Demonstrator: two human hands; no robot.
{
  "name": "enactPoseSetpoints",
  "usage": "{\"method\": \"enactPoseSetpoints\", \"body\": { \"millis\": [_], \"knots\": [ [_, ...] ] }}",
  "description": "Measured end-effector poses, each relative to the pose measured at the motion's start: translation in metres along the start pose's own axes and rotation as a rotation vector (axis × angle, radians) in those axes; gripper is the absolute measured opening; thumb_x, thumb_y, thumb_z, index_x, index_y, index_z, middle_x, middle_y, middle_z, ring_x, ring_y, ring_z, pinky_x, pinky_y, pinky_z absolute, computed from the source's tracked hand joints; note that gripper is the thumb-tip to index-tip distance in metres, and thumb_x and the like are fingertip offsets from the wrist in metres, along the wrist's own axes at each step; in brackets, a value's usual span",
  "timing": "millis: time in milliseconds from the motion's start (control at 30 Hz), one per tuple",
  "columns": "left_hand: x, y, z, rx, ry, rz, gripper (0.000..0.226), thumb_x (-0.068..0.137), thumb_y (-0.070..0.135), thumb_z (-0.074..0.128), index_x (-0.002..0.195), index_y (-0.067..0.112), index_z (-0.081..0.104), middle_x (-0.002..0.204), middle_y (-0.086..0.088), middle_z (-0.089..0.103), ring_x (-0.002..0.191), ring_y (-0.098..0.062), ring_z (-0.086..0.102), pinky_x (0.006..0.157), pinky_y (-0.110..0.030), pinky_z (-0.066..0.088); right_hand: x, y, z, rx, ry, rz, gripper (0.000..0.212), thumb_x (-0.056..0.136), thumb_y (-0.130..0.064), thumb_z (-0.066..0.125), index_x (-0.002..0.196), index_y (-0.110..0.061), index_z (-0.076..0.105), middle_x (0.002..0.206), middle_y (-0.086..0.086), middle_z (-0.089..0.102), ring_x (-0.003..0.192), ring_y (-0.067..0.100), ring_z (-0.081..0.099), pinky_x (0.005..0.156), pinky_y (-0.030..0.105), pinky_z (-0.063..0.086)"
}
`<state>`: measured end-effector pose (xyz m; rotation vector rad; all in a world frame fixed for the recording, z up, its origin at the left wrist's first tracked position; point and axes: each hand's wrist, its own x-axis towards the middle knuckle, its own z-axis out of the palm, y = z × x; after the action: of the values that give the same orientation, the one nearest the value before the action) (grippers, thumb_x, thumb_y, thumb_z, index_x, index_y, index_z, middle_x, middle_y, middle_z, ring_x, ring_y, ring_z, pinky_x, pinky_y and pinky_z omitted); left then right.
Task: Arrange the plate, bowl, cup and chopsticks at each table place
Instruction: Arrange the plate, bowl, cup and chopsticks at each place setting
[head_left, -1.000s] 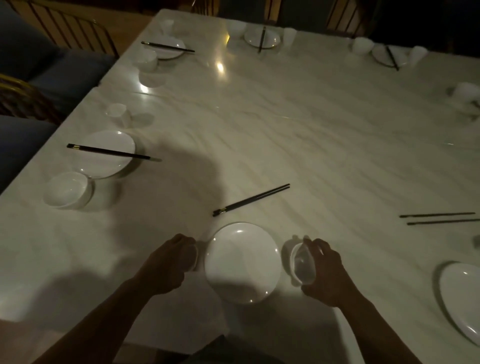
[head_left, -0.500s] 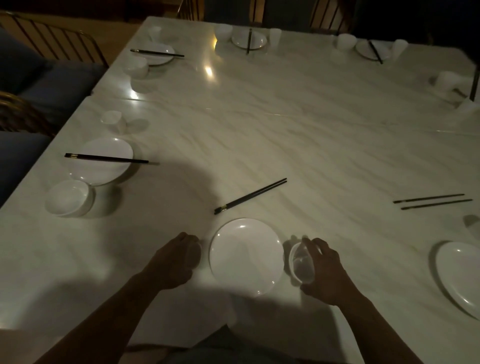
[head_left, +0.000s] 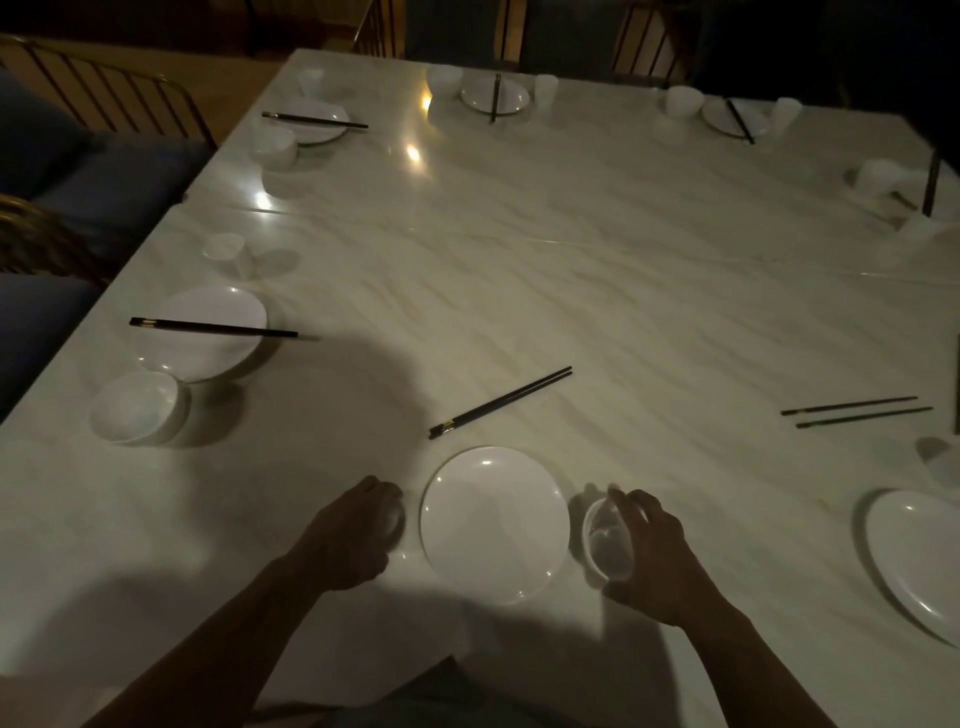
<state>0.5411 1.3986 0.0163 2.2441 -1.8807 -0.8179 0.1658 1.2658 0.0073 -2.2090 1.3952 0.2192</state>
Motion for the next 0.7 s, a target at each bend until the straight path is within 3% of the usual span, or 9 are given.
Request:
{"method": "enactPoseSetpoints", "body": {
  "millis": [100, 200, 267, 367, 467, 567, 700],
  "knots": [
    [0.000, -0.002, -0.002, 0.004, -0.021, -0.016, 0.049, 0.060, 0.031, 0.068, 0.103, 0.029, 0.046, 0.101, 0.013, 0.044, 0.097, -0.017, 0.057, 0.073, -0.032, 0.050, -0.001, 0.000, -0.002, 0.018, -0.031, 0.013, 0.133, 0.049, -0.058, 0.088, 0.155, -0.029, 0.012, 0.154, -0.002, 0.016, 0.136, 0.029, 0.032, 0.107, 0.042, 0.042],
    [0.004, 0.006, -0.009, 0.014, -0.077, -0.023, 0.073, 0.061, 0.046, 0.075, 0.124, 0.026, 0.045, 0.118, 0.011, 0.048, 0.109, -0.015, 0.054, 0.084, -0.027, 0.046, 0.001, -0.005, -0.011, 0.012, -0.034, 0.046, 0.139, 0.042, -0.077, 0.078, 0.155, -0.032, 0.010, 0.156, -0.002, 0.017, 0.138, 0.028, 0.033, 0.106, 0.045, 0.044],
    [0.014, 0.012, -0.013, -0.042, -0.105, -0.081, 0.088, 0.061, 0.059, 0.075, 0.134, 0.024, 0.043, 0.126, 0.007, 0.050, 0.113, -0.015, 0.054, 0.090, -0.028, 0.046, 0.007, -0.010, -0.019, -0.001, 0.036, 0.059, 0.127, 0.048, -0.083, 0.067, 0.153, -0.032, 0.017, 0.154, -0.001, 0.024, 0.134, 0.026, 0.039, 0.102, 0.045, 0.047],
    [0.039, 0.017, -0.017, -0.123, 0.004, -0.140, 0.069, 0.072, 0.060, 0.070, 0.129, 0.025, 0.051, 0.123, 0.004, 0.057, 0.110, -0.015, 0.057, 0.093, -0.030, 0.047, 0.023, -0.017, -0.029, 0.056, 0.135, 0.071, 0.085, 0.069, -0.064, 0.061, 0.142, -0.024, 0.045, 0.140, 0.000, 0.043, 0.122, 0.025, 0.052, 0.098, 0.041, 0.049],
    [0.076, 0.028, -0.026, -0.094, 0.134, -0.101, 0.038, 0.086, 0.040, 0.064, 0.118, 0.019, 0.061, 0.114, -0.002, 0.064, 0.107, -0.022, 0.061, 0.092, -0.033, 0.047, 0.045, -0.024, -0.038, 0.151, 0.209, 0.086, 0.047, 0.083, -0.038, 0.069, 0.124, -0.017, 0.063, 0.122, 0.003, 0.060, 0.108, 0.024, 0.062, 0.094, 0.034, 0.050],
    [0.123, 0.038, -0.032, -0.007, 0.160, -0.040, 0.023, 0.084, 0.030, 0.057, 0.096, 0.015, 0.068, 0.097, -0.007, 0.069, 0.095, -0.030, 0.065, 0.079, -0.034, 0.051, 0.071, -0.039, -0.047, 0.179, 0.195, 0.129, 0.028, 0.088, -0.024, 0.067, 0.116, -0.019, 0.068, 0.115, 0.000, 0.068, 0.102, 0.019, 0.065, 0.091, 0.027, 0.049],
    [0.182, 0.049, -0.027, -0.024, 0.163, -0.042, 0.025, 0.081, 0.027, 0.066, 0.104, 0.019, 0.071, 0.109, -0.001, 0.070, 0.102, -0.020, 0.064, 0.087, -0.028, 0.052, 0.112, -0.058, -0.045, 0.172, 0.173, 0.174, 0.021, 0.089, -0.015, 0.059, 0.105, -0.021, 0.072, 0.105, -0.001, 0.072, 0.096, 0.019, 0.067, 0.078, 0.017, 0.040]
  ]
}}
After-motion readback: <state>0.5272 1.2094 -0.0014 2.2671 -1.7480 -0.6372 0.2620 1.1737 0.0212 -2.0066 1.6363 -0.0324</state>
